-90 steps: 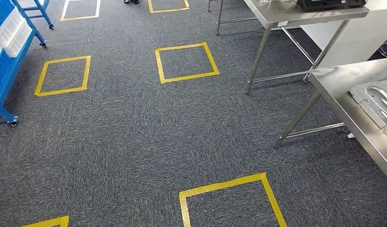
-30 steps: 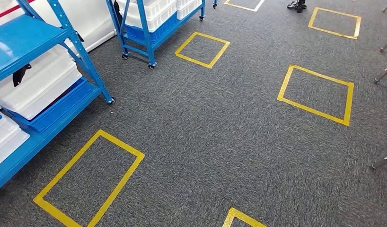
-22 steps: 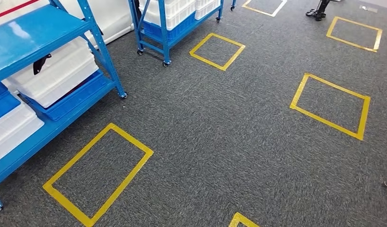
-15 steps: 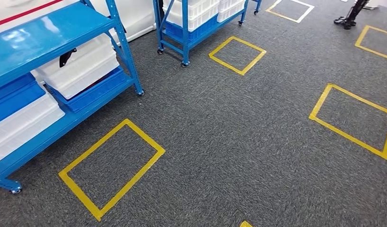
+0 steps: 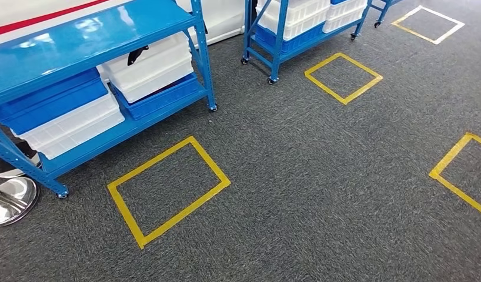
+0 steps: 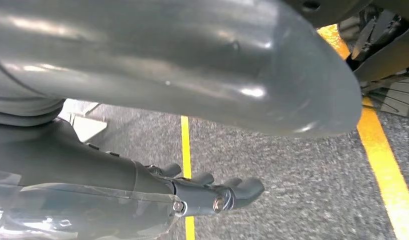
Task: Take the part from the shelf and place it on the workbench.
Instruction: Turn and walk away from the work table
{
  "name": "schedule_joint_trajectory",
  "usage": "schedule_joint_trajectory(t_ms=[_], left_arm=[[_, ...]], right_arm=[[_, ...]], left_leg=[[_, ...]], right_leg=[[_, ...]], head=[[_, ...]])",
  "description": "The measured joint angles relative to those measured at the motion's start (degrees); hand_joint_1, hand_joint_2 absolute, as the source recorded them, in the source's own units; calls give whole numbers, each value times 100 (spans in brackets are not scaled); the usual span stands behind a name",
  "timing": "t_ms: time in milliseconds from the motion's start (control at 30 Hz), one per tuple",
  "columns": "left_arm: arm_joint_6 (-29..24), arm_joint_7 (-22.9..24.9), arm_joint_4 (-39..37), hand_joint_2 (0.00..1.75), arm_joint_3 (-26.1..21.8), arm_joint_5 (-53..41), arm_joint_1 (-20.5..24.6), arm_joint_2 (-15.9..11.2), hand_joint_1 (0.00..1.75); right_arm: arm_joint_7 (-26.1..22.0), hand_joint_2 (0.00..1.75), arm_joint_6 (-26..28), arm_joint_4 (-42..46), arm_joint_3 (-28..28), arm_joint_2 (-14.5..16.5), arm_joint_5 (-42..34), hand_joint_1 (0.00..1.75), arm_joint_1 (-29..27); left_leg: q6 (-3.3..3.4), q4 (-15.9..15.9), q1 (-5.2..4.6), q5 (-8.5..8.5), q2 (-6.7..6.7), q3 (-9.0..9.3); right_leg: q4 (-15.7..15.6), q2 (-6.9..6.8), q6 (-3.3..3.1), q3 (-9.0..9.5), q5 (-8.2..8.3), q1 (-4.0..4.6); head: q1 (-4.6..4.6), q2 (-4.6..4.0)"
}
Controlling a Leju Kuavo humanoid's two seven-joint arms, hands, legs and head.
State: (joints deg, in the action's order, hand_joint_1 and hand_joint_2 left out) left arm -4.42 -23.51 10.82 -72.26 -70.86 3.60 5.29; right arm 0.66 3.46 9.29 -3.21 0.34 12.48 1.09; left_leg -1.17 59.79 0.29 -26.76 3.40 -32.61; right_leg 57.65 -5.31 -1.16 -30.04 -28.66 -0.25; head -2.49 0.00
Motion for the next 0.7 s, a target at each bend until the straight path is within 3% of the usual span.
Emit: schedule_joint_trajectory(t_ms=[67, 133, 200, 267, 300, 333, 367, 400, 433, 500, 567, 633, 700], left_arm=[[-1, -3, 0, 0, -1, 0, 4, 1, 0], [-2, -4, -1, 0, -4, 0, -17, 4, 0], [-2, -3, -2, 0, -9, 0, -20, 12, 0], [-3, -4, -2, 0, -13, 1, -1, 17, 0], [-5, -4, -2, 0, -16, 2, 7, 17, 0], [-7, -4, -3, 0, -21, 6, 8, 17, 0], [-10, -3, -3, 0, -29, 11, 4, 20, 0], [-15, -2, -4, 0, -37, 17, 0, 26, 0], [-20, -1, -4, 0, -45, 26, -3, 33, 0], [-27, 1, -7, 0, -56, 46, 1, 54, 0], [-31, -4, -9, 0, -66, 70, 4, 65, 0], [-39, -11, -9, 0, -83, 84, -9, 63, 0], [-44, -20, -10, 0, -98, 93, -23, 62, 0]], right_arm=[[0, 0, 1, 1, -1, -1, 0, 0, 16], [0, 0, 1, 5, -2, -2, 0, 0, 48], [0, 0, 2, 10, -2, -4, 0, 0, 52], [0, 0, 1, 10, -3, -5, 0, 0, 35], [0, 0, -1, 10, -3, -5, 1, 0, 29], [1, 0, -2, 10, -4, -5, 2, 0, 26], [3, 0, -2, 9, -5, -5, 6, 0, 23], [10, 0, -1, 9, -6, -5, 15, 0, 21], [20, 0, -2, 9, -8, -6, 28, 0, 18], [39, 0, -4, 6, -10, -14, 67, 0, 5], [44, 0, -10, 3, -15, -22, 101, 0, 5], [44, 0, -17, 3, -22, -14, 120, 0, 28], [44, 0, -24, 3, -32, -4, 133, 0, 38]], left_leg=[[55, -228, -37, 26, 73, 94], [111, -260, -24, 54, -62, 93], [180, -314, 8, 102, -189, 122], [224, -329, 18, 135, -320, 113], [232, -325, 15, 141, -395, 99], [235, -321, 12, 144, -474, 92], [234, -314, 11, 144, -559, 92], [229, -305, 12, 143, -647, 96], [219, -294, 14, 140, -734, 100], [175, -258, 13, 131, -885, 72], [101, -234, 20, 139, -1010, 18], [22, -237, 35, 162, -1094, -20], [-37, -67, 17, 44, -870, -113]], right_leg=[[3, -112, 62, 31, -25, 20], [7, -179, 127, 72, -52, 8], [242, 53, 189, 4, -236, -15], [914, 393, 224, -310, -609, -41], [1295, 468, 234, -504, -768, -47], [1549, 496, 241, -642, -825, -51], [1606, 508, 242, -691, -764, -53], [1432, 528, 236, -631, -589, -56], [1077, 600, 224, -488, -347, -61], [356, 901, 184, -200, -4, -75], [92, 1046, 142, -113, 62, -63], [65, 894, 82, -105, 81, -53], [15, 733, -2, -83, 106, -74]], head=[[1, 0], [1, 0], [2, 0], [2, 0], [2, 0], [2, 0], [2, 0], [2, 0], [3, 0], [3, 0], [2, 0], [2, 0], [1, 0]])
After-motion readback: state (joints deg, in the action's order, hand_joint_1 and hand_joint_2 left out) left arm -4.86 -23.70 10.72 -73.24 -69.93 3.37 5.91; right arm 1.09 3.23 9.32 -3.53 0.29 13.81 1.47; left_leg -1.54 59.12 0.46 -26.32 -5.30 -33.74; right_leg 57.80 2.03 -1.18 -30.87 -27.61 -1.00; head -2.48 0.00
